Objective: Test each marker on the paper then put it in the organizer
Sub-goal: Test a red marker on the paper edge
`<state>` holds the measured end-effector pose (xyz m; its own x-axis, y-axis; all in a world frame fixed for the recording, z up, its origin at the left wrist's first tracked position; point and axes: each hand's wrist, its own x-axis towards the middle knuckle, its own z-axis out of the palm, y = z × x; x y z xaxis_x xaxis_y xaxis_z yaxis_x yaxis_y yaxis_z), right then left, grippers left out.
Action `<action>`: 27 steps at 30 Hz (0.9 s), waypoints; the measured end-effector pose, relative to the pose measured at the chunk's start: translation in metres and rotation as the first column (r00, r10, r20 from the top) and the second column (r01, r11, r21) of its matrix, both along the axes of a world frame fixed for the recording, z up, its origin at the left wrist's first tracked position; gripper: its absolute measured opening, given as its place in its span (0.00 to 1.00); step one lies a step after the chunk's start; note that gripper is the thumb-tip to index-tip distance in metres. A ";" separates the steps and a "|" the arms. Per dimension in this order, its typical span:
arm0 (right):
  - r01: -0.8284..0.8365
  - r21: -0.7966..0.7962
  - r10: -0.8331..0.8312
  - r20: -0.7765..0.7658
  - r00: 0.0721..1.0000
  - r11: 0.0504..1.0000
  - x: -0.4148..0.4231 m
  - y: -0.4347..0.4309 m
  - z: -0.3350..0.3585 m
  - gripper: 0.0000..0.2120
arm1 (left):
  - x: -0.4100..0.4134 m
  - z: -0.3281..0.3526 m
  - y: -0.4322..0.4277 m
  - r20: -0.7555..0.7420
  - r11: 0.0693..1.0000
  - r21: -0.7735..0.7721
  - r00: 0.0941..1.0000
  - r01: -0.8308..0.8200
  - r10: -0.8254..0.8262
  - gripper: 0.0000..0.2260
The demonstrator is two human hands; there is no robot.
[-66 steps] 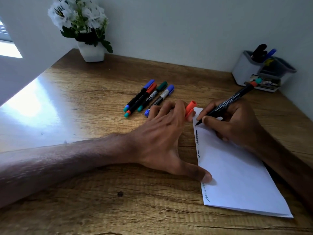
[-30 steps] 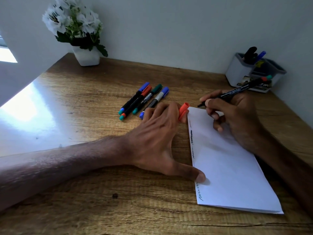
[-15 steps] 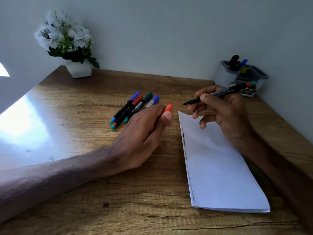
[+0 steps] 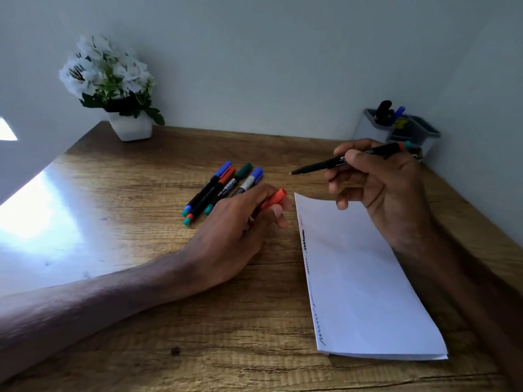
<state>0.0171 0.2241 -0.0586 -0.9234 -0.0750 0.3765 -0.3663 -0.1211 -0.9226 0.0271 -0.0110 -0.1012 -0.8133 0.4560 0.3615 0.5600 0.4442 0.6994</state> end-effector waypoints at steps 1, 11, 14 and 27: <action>-0.010 0.006 0.010 -0.021 1.000 1.000 0.001 0.000 0.000 0.04 | 0.000 0.000 0.000 -0.003 1.000 0.001 1.000 0.000 0.000 0.08; 0.015 0.144 0.003 -0.127 0.992 0.989 0.001 -0.004 -0.005 0.08 | 0.001 0.002 0.001 -0.004 1.000 -0.004 1.000 0.013 -0.013 0.07; 0.047 0.144 -0.029 -0.127 0.991 0.988 0.001 -0.003 -0.005 0.09 | 0.000 0.001 0.001 -0.001 1.000 -0.009 1.000 0.017 -0.017 0.07; 0.016 0.361 0.041 -0.149 0.988 0.933 0.003 -0.009 -0.011 0.06 | 0.000 0.000 0.000 -0.040 0.998 -0.011 0.998 0.055 -0.055 0.09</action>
<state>0.0202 0.2155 -0.0697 -0.8554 -0.2427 0.4576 -0.5060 0.2031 -0.8383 0.0276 -0.0109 -0.1013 -0.7716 0.5030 0.3893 0.6116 0.4186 0.6714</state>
